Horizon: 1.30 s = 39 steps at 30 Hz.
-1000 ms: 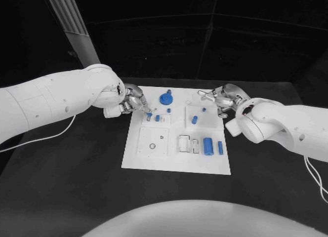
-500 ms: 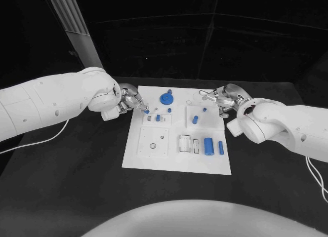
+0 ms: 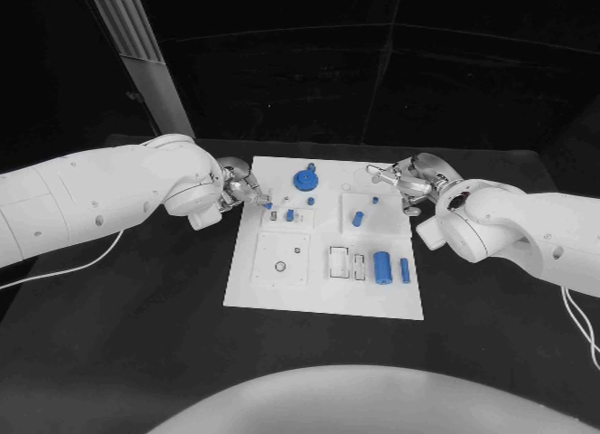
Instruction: Assemble the parts on the task board
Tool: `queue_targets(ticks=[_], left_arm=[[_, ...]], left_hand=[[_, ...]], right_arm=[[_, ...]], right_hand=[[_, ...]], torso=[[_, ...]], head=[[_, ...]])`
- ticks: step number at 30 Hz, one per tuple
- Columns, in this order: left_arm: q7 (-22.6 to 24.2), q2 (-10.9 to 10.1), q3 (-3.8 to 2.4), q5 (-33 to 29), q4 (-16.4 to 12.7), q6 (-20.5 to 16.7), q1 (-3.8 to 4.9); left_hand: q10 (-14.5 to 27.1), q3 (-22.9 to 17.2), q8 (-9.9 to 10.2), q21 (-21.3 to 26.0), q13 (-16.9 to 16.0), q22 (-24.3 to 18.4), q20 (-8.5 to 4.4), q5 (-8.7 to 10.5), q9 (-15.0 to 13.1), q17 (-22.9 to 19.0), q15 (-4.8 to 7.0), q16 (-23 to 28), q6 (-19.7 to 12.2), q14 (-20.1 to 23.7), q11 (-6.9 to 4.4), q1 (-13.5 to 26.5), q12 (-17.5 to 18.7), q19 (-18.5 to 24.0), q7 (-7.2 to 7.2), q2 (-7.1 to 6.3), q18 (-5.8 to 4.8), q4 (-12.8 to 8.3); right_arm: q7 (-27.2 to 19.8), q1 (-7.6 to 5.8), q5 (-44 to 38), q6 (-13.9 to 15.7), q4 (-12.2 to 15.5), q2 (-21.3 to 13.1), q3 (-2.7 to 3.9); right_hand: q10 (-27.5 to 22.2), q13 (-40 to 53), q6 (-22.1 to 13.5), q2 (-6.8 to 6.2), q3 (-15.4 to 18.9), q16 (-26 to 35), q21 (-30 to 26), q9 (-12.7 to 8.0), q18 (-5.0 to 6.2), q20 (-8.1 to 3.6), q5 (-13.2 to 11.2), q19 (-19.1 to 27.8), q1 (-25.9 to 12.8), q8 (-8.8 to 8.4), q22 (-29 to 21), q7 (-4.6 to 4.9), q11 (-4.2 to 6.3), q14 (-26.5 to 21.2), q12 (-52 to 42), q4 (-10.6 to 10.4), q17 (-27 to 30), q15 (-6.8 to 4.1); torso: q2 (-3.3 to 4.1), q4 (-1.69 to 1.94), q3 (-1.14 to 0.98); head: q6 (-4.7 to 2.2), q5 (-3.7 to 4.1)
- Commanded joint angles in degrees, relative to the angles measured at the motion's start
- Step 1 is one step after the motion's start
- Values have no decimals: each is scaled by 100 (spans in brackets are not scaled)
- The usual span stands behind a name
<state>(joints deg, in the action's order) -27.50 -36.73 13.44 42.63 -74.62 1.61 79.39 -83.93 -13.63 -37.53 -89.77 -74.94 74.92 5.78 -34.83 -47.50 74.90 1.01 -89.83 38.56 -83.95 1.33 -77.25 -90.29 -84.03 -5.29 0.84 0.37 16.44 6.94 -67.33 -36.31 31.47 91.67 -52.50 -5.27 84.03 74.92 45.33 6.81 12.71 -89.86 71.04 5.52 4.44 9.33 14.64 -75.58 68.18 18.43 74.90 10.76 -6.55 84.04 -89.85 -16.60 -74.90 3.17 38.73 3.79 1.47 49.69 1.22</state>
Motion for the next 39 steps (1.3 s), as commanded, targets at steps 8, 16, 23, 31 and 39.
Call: queue_targets(ticks=[8, 16, 23, 31, 39], left_arm=[[-268, 10, -3, 277, -156, -283, -37], [-366, 60, -3, 363, -132, -155, -55], [-442, 89, -3, 376, -112, -15, -59], [-462, 150, -3, 378, -72, 74, -69], [-481, 181, -3, 379, -49, 164, -74]], left_hand=[[-607, 14, -13, -23, -1506, 1508, 7, 16, 5, 1510, -20, -17, -61, -605, 46, 2, 29, -597, 2, 51, -37, 12], [-607, 15, -16, -23, -1506, 1508, 8, 11, 8, 1510, -23, -17, -65, -605, 48, 12, 29, -597, -3, 66, -37, 22], [-607, 26, -20, -23, -1506, 1508, 11, 21, 18, 1510, -30, -17, -74, -605, 57, 52, 29, -597, -13, 94, -37, 34], [-607, 45, -24, -23, -1506, 1508, 18, 69, 34, 1510, -39, -17, -88, -605, 65, 103, 29, -597, -20, 120, -37, 35], [-607, 68, -34, -23, -1506, 1508, 25, 143, 54, 1510, -46, -17, -91, -605, 70, 161, 29, -597, -23, 149, -37, 36]], right_arm=[[-49, -7, -18, 12, 22, -25, 2], [-49, -7, -18, 12, 26, -25, 2], [-48, -7, -18, 14, 26, -29, 2], [-54, -7, -18, 16, 26, -22, 2], [-56, -7, -18, 17, 31, -26, 2]], right_hand=[[597, 1508, -36, -17, 34, -14, -34, 9, 80, -26, 19, 12, 56, 24, 515, -6, 9, 596, -15, -1, -1510, -33], [597, 1508, -43, -5, 41, -14, -43, 9, 82, -27, 19, 15, 69, 36, 513, -6, 9, 596, -15, -1, -1510, -33], [597, 1508, -43, -5, 41, -14, -43, 9, 82, -27, 19, 15, 69, 36, 513, -6, 9, 596, -15, -1, -1510, -33], [597, 1508, -43, -5, 41, -14, -43, 9, 82, -27, 19, 15, 69, 36, 513, -6, 9, 596, -15, -1, -1510, -33], [597, 1508, -43, -5, 41, -14, -43, 9, 82, -27, 19, 15, 69, 36, 513, -6, 9, 596, -15, -1, -1510, -33]], torso=[[1, 0, 0], [0, -1, 0], [-3, -3, -1], [-5, -4, -1], [1, -2, -1]], head=[[12, 6], [24, 11], [26, 7], [16, 8], [13, 12]])
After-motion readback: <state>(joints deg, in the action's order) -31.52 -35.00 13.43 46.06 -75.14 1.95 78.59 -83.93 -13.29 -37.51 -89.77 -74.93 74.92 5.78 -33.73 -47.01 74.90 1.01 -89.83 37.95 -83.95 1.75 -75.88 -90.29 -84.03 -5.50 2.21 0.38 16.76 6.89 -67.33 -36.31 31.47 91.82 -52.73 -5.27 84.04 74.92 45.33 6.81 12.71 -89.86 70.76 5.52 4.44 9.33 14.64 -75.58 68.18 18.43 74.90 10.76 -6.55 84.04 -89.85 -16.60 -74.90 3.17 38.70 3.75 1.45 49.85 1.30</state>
